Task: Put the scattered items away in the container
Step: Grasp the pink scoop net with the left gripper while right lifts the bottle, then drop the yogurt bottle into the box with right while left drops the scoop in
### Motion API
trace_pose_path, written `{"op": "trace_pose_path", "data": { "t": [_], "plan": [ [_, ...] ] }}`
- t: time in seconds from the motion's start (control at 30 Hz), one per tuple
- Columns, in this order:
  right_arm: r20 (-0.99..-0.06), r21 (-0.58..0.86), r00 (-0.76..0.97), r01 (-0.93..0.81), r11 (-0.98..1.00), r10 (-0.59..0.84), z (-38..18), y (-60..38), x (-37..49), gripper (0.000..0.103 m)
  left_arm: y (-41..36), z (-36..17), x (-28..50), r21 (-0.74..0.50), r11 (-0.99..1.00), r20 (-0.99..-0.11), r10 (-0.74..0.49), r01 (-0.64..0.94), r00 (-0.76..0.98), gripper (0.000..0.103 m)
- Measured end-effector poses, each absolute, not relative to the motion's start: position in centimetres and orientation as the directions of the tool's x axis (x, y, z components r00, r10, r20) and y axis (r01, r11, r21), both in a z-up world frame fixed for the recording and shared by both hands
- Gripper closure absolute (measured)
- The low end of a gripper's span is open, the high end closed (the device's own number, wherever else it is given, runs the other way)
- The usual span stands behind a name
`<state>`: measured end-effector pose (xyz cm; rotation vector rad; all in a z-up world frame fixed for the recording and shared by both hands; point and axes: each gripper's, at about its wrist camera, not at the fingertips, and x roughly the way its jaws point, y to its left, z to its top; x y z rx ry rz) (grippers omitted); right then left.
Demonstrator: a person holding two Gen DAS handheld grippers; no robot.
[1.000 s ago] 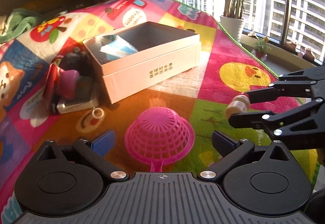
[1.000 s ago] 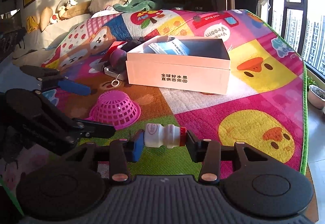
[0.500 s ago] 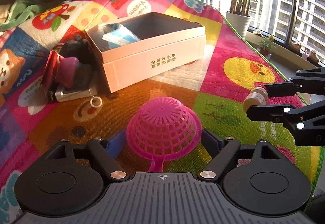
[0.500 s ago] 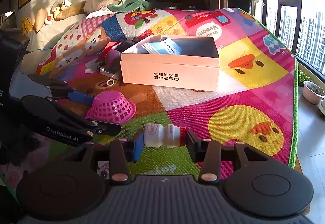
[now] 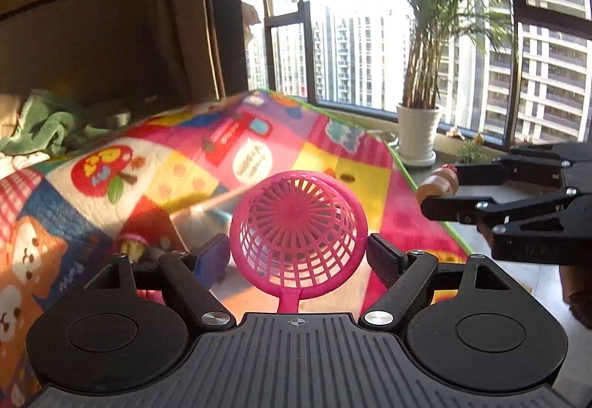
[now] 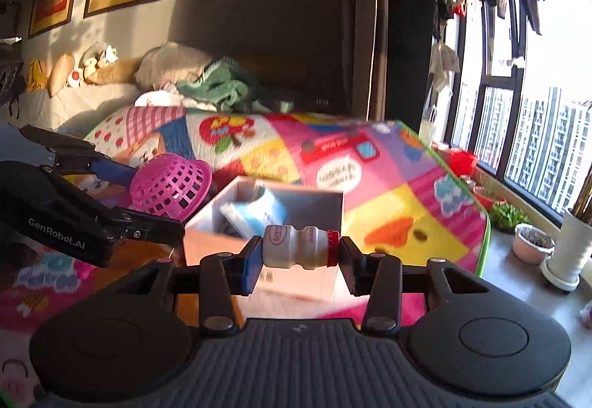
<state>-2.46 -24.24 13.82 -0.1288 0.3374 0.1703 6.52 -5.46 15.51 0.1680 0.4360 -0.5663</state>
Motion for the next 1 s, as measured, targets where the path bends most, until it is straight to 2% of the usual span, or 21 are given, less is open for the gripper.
{"op": "trace_pose_path", "data": {
  "t": [0.17, 0.33, 0.4, 0.43, 0.47, 0.53, 0.6, 0.67, 0.77, 0.83, 0.93, 1.0],
  "plan": [
    [-0.31, -0.074, 0.943, -0.148, 0.986, 0.118, 15.8, -25.3, 3.8, 0.06, -6.9, 17.8, 13.8, -0.109, 0.838, -0.432, -0.524, 0.534, 0.734, 0.018],
    [-0.331, -0.033, 0.935, -0.142, 0.989, 0.123, 15.0, -26.0, 9.0, 0.06, -8.5, 16.6, 20.6, -0.189, 0.843, -0.468, -0.528, 0.503, 0.709, 0.017],
    [-0.355, -0.014, 0.926, -0.141, 0.99, 0.127, 14.3, -26.0, 11.2, 0.06, -8.9, 15.2, 23.1, -0.227, 0.835, -0.507, -0.541, 0.502, 0.671, 0.015],
    [-0.373, -0.003, 0.918, -0.145, 0.989, 0.134, 13.8, -26.0, 12.3, 0.06, -8.9, 14.4, 24.0, -0.241, 0.831, -0.526, -0.546, 0.501, 0.653, 0.009],
    [-0.395, 0.007, 0.907, -0.155, 0.988, 0.145, 13.2, -25.8, 13.4, 0.06, -8.7, 13.6, 24.6, -0.249, 0.835, -0.538, -0.54, 0.491, 0.647, 0.007],
    [-0.434, 0.016, 0.883, -0.189, 0.982, 0.177, 11.9, -25.3, 15.1, 0.059, -7.5, 12.2, 25.0, -0.258, 0.849, -0.551, -0.521, 0.461, 0.651, 0.007],
    [-0.464, 0.014, 0.866, -0.201, 0.98, 0.184, 10.4, -24.8, 16.2, 0.048, -5.3, 11.1, 24.5, -0.263, 0.865, -0.549, -0.498, 0.427, 0.671, 0.007],
    [-0.494, 0.03, 0.849, -0.199, 0.979, 0.188, 9.2, -24.5, 16.7, 0.046, -2.9, 10.2, 22.8, -0.236, 0.884, -0.532, -0.465, 0.404, 0.708, 0.006],
    [-0.531, 0.061, 0.821, -0.208, 0.976, 0.208, 7.8, -24.2, 16.4, 0.046, 0.4, 8.6, 18.9, -0.1, 0.925, -0.499, -0.366, 0.368, 0.786, 0.003],
    [-0.537, 0.026, 0.82, -0.216, 0.976, 0.197, 7.1, -23.5, 15.6, 0.046, 2.4, 7.4, 16.5, -0.011, 0.944, -0.486, -0.292, 0.329, 0.824, 0.002],
    [-0.539, -0.046, 0.82, -0.256, 0.966, 0.192, 6.8, -21.7, 14.2, 0.046, 5.0, 4.8, 14.5, 0.045, 0.964, -0.523, -0.201, 0.262, 0.828, 0.001],
    [-0.535, -0.073, 0.819, -0.29, 0.954, 0.208, 7.1, -20.2, 13.6, 0.046, 6.8, 3.3, 13.5, 0.034, 0.977, -0.562, -0.154, 0.209, 0.813, 0.001]
  ]
}}
